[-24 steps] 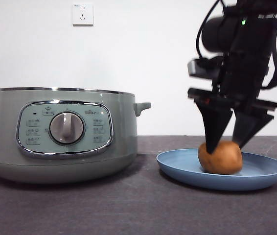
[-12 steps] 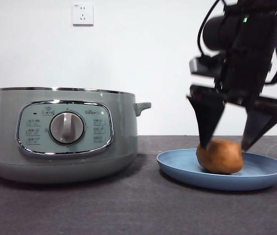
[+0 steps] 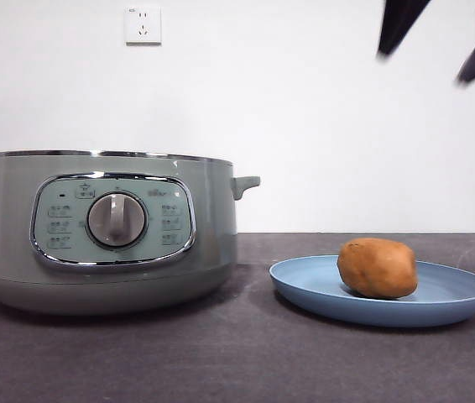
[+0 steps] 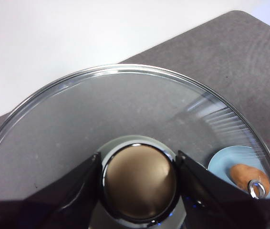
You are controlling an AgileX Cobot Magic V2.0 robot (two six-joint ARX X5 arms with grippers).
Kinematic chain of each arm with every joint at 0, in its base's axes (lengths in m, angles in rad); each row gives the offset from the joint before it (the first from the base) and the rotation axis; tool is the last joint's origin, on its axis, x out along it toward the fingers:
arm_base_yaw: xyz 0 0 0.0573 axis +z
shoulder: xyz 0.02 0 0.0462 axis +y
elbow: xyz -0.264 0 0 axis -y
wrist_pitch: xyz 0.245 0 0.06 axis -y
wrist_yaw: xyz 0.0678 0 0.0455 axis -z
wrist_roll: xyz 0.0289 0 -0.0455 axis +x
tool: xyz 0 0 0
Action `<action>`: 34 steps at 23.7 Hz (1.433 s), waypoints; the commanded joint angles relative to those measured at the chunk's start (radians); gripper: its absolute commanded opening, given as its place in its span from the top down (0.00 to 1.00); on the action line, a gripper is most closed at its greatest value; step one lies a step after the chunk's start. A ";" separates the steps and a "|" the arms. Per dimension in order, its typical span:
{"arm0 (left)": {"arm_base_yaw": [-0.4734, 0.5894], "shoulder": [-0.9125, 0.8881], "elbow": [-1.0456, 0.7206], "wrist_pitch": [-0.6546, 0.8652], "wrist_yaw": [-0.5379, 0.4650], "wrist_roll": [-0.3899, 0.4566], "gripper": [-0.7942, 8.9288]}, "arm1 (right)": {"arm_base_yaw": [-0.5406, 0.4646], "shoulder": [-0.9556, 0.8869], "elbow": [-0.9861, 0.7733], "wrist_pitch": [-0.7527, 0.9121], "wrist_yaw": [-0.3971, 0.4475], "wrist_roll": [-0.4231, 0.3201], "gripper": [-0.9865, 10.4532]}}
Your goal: Take the potato out from the steamer,put the potato on the plate,close the lid
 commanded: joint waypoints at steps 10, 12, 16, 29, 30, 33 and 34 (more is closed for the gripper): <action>-0.078 -0.007 -0.149 0.112 0.022 0.009 0.93 | -0.001 -0.285 -0.004 -0.165 0.031 0.069 0.39; -0.094 -0.007 -0.178 0.121 0.020 0.013 0.93 | -0.001 -0.307 -0.004 -0.187 0.054 0.073 0.39; -0.110 -0.007 -0.267 0.181 0.018 0.009 0.93 | -0.001 -0.339 -0.004 -0.232 0.061 0.083 0.39; -0.109 -0.119 -0.647 0.390 -0.019 0.002 0.93 | -0.001 -0.348 -0.004 -0.267 0.109 0.090 0.39; -0.109 -0.134 -0.685 0.415 -0.019 0.001 0.93 | -0.001 -0.348 -0.004 -0.268 0.109 0.091 0.39; -0.109 -0.178 -0.814 0.503 -0.020 -0.013 0.93 | -0.001 -0.348 -0.004 -0.268 0.109 0.098 0.39; -0.109 -0.194 -0.868 0.548 -0.019 -0.019 0.93 | -0.001 -0.348 -0.004 -0.268 0.109 0.098 0.39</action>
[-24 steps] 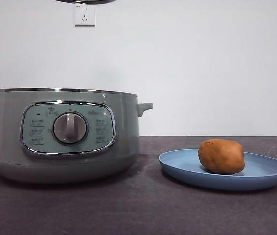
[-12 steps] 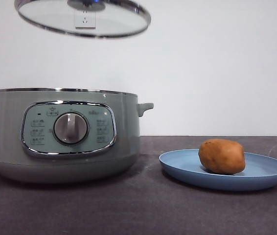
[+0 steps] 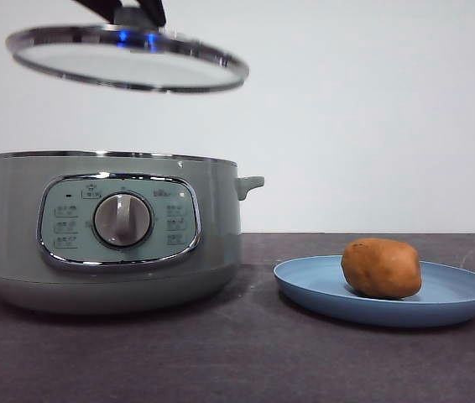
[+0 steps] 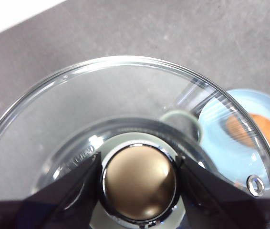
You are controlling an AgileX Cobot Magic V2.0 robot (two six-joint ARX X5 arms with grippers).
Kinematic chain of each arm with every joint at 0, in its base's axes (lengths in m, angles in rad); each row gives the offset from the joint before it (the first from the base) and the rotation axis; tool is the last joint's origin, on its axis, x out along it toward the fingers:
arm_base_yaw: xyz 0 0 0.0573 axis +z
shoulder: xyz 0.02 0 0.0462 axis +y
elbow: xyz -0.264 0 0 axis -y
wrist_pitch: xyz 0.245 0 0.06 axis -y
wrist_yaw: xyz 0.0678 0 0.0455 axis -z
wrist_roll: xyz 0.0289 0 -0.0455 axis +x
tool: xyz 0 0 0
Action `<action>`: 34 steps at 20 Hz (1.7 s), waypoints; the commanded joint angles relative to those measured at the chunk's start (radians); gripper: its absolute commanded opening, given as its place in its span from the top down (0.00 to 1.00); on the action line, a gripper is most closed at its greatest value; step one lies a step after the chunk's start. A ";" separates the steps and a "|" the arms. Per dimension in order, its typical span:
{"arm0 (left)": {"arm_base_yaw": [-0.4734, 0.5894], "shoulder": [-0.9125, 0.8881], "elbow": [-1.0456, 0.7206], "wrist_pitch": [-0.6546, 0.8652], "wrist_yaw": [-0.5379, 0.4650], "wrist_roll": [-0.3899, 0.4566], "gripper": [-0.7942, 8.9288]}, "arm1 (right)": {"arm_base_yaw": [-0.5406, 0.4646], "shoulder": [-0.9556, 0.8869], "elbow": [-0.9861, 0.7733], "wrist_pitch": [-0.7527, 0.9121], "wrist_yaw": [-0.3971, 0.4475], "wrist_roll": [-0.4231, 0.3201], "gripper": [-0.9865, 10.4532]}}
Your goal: Take the potato out from the steamer,put the potato on the plate,close the lid
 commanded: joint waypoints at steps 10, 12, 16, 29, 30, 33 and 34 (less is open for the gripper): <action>0.055 -0.071 -0.412 0.306 -0.010 -0.065 0.93 | -0.001 -0.003 -0.004 0.001 0.003 0.012 0.39; 0.072 -0.071 -0.413 0.292 -0.012 -0.065 0.93 | -0.001 -0.003 -0.004 0.002 0.004 0.012 0.39; 0.095 -0.071 -0.413 0.257 -0.011 -0.064 0.93 | -0.001 -0.003 -0.004 0.008 0.004 0.013 0.39; 0.085 -0.071 -0.609 0.404 0.016 -0.071 0.93 | 0.000 -0.003 -0.004 0.012 0.003 0.024 0.39; 0.085 -0.071 -0.626 0.403 0.016 -0.071 0.93 | 0.000 -0.003 -0.004 0.012 0.003 0.024 0.39; 0.085 -0.071 -0.636 0.384 0.018 -0.071 0.92 | 0.000 -0.003 -0.004 0.012 0.003 0.024 0.39; 0.085 -0.071 -0.636 0.377 0.016 -0.072 0.91 | 0.000 -0.003 -0.004 0.012 0.003 0.024 0.39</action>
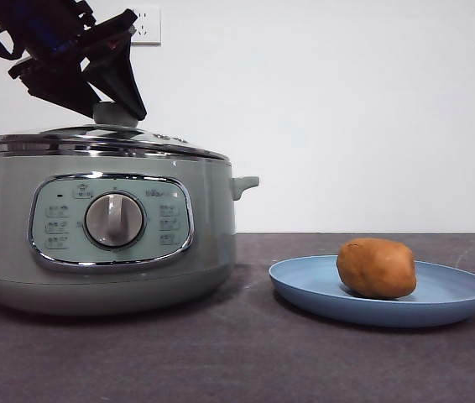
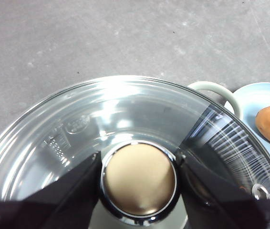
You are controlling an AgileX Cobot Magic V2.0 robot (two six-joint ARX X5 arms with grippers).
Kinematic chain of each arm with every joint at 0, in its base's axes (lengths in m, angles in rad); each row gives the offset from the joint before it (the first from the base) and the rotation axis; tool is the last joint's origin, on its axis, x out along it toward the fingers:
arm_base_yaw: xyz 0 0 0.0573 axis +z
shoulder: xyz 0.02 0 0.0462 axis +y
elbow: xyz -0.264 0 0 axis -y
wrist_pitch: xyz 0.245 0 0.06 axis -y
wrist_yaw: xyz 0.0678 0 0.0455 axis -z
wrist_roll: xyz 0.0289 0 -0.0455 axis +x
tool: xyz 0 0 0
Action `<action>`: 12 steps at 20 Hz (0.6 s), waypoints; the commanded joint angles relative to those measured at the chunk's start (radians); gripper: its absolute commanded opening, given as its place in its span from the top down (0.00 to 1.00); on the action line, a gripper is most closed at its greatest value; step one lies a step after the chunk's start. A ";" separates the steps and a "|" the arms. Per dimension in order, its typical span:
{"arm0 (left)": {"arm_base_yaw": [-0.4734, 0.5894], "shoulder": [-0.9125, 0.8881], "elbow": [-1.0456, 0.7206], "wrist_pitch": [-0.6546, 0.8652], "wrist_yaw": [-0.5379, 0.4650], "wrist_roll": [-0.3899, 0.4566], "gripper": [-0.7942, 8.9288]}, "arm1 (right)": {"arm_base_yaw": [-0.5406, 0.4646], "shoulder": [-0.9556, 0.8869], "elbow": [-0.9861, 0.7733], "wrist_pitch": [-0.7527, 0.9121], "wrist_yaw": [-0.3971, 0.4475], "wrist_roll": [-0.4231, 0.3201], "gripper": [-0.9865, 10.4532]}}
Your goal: Take the potato out from the steamer,put the potato on the plate,close the lid
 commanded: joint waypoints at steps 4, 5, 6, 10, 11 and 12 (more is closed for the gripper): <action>0.010 0.048 -0.055 -0.113 -0.021 -0.023 0.38 | 0.000 -0.003 -0.004 0.007 0.003 0.008 0.39; 0.010 0.048 -0.046 -0.113 -0.026 -0.023 0.38 | 0.000 -0.003 -0.004 0.007 0.003 0.008 0.39; 0.010 0.047 -0.035 -0.114 -0.035 -0.023 0.38 | 0.000 -0.003 -0.004 0.007 0.003 0.008 0.39; 0.009 0.047 0.064 -0.170 -0.045 -0.022 0.38 | 0.000 -0.002 -0.004 0.008 0.003 0.008 0.39; 0.009 0.047 0.102 -0.194 -0.045 -0.022 0.38 | 0.000 -0.002 -0.004 0.009 0.003 0.008 0.39; 0.009 0.047 0.143 -0.216 -0.045 -0.022 0.38 | 0.000 -0.002 -0.004 0.009 0.003 0.008 0.39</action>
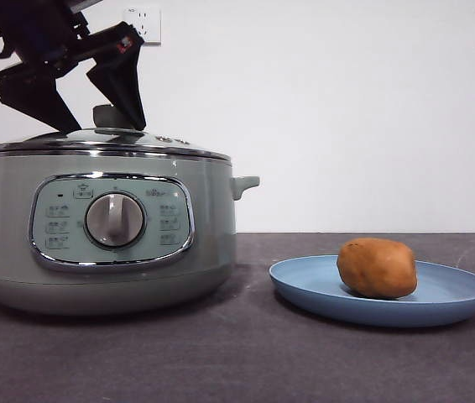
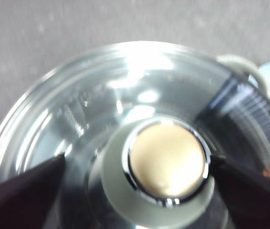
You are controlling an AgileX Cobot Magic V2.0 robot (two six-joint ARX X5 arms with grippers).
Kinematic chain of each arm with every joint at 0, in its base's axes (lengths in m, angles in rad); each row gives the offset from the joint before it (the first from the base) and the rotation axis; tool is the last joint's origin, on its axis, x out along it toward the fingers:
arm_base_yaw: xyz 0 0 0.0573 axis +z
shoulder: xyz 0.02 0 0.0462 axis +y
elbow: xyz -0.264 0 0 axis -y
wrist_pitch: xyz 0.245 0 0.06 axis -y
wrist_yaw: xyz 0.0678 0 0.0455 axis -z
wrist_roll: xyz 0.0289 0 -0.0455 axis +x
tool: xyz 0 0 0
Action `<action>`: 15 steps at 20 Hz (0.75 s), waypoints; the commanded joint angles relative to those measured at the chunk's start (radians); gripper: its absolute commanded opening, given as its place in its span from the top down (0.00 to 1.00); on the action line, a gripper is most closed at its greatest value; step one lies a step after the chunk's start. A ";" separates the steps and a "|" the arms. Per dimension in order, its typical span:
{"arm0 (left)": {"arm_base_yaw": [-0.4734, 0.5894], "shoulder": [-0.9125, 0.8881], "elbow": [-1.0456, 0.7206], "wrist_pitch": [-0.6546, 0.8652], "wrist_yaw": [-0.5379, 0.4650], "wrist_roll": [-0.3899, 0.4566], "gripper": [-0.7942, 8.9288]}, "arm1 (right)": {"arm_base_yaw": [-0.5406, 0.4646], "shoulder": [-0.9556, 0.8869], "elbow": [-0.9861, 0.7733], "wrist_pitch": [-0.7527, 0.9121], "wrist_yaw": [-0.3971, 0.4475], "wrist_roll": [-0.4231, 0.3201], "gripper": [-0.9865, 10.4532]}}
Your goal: Take the potato out from the steamer,put the potato on the plate,close the lid
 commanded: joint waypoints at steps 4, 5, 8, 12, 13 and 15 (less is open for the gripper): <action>0.000 0.017 0.253 -0.192 -0.001 -0.004 0.38 | 0.000 -0.002 -0.004 0.021 0.003 0.014 0.39; 0.000 0.017 0.319 -0.245 0.001 -0.004 0.38 | 0.000 -0.002 -0.004 0.024 0.003 0.014 0.39; 0.000 0.017 0.525 -0.423 0.013 -0.003 0.38 | 0.000 0.004 -0.004 0.033 -0.002 0.014 0.39; 0.000 0.017 0.761 -0.684 0.290 0.009 0.44 | 0.000 0.012 -0.004 0.093 -0.077 0.013 0.39; 0.000 0.017 0.801 -0.739 0.359 0.032 0.44 | 0.000 0.018 -0.004 0.122 -0.141 0.011 0.39; -0.005 0.017 0.851 -0.825 0.434 0.091 0.44 | 0.000 0.031 -0.004 0.180 -0.291 -0.006 0.39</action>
